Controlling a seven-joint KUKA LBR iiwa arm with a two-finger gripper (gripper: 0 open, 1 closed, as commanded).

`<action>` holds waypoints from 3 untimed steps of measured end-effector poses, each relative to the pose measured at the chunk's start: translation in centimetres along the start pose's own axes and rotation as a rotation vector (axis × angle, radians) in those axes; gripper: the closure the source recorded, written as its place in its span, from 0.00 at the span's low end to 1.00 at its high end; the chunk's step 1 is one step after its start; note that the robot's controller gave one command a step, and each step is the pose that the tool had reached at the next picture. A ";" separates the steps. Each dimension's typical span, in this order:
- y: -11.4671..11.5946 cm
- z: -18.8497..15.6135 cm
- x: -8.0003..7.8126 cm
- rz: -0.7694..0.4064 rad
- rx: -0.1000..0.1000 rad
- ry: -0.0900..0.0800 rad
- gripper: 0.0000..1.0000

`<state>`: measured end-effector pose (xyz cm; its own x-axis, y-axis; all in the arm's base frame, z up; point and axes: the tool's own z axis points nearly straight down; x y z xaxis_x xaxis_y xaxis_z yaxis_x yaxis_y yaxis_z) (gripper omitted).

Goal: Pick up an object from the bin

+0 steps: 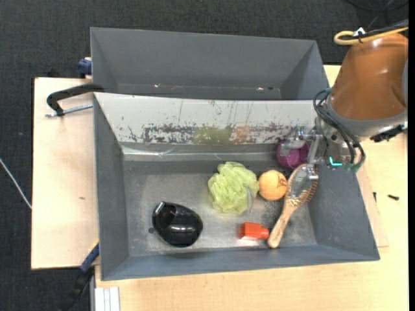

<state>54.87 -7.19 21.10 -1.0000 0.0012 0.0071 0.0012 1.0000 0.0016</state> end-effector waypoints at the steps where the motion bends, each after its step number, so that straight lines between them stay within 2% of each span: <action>1: 0.0 -0.4 -0.2 -0.001 0.001 -0.008 0.00; 2: -1.0 3.8 0.5 -0.166 0.002 -0.009 0.00; 3: -2.4 6.6 1.6 -0.499 0.003 -0.007 0.00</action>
Offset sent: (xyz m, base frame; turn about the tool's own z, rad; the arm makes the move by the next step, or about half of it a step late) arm -0.0245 -0.0349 -0.1410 -0.5539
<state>53.20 -9.60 14.55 -0.8788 -0.4771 -0.0002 -0.4771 0.8788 0.0007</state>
